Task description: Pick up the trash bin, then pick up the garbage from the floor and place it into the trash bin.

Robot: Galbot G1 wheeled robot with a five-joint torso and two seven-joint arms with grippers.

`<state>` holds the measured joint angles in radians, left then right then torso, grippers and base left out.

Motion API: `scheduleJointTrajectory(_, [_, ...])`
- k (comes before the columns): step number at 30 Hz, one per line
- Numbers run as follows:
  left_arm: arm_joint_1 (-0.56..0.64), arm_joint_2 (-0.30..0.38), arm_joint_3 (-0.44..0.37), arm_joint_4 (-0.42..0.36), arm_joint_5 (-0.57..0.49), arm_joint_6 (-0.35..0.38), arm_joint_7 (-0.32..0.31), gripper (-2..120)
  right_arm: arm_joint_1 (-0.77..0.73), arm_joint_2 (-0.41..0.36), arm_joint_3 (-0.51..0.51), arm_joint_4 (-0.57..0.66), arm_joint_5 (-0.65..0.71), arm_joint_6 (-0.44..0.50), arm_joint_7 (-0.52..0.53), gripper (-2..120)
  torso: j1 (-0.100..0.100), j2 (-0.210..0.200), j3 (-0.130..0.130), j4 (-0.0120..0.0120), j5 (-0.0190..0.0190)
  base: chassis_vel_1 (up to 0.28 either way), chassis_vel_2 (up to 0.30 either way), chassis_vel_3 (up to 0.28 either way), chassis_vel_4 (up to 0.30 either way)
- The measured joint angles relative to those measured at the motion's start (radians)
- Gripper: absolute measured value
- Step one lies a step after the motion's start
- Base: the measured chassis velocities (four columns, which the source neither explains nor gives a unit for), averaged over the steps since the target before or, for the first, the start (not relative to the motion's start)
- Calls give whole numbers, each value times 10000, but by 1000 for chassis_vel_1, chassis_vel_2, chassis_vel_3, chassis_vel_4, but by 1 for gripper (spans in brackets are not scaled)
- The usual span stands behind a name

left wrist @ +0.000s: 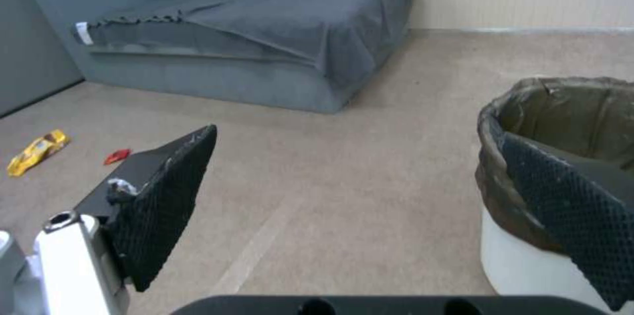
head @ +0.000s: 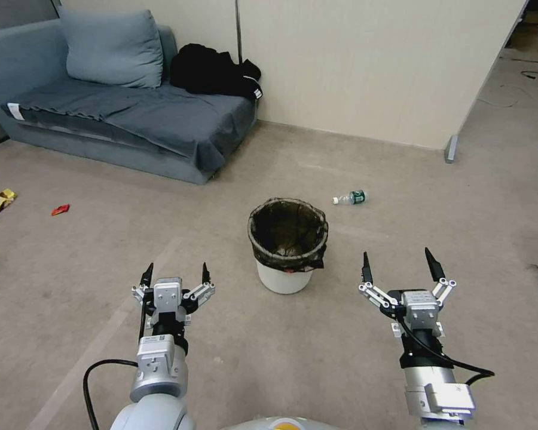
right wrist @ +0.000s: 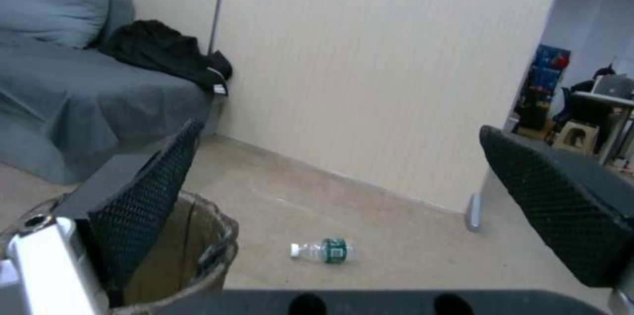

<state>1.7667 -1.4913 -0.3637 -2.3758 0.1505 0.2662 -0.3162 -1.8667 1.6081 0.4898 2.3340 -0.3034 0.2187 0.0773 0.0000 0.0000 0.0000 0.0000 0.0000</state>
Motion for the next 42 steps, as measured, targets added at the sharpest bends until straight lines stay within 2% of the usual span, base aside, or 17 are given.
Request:
scheduleJointTrajectory(24, [-17,73,11,62,11,-29,11,100,4,0,-15,-54,-2,22,-16,100,0,0,0,1,-3,-126,130,128,-126])
scheduleJointTrajectory(33, [-63,143,144,103,15,-34,27,100,-35,0,-122,-54,263,33,-88,100,0,0,0,0,0,-30,29,25,-27])
scheduleJointTrajectory(39, [-137,181,374,125,-257,-137,370,100,-39,0,-122,-54,266,45,-93,100,0,0,0,0,0,0,0,0,0])
scheduleJointTrajectory(42, [-370,286,397,95,-954,-127,838,100,-43,0,-98,-54,248,69,-93,100,0,0,0,1,-1,0,0,0,0])
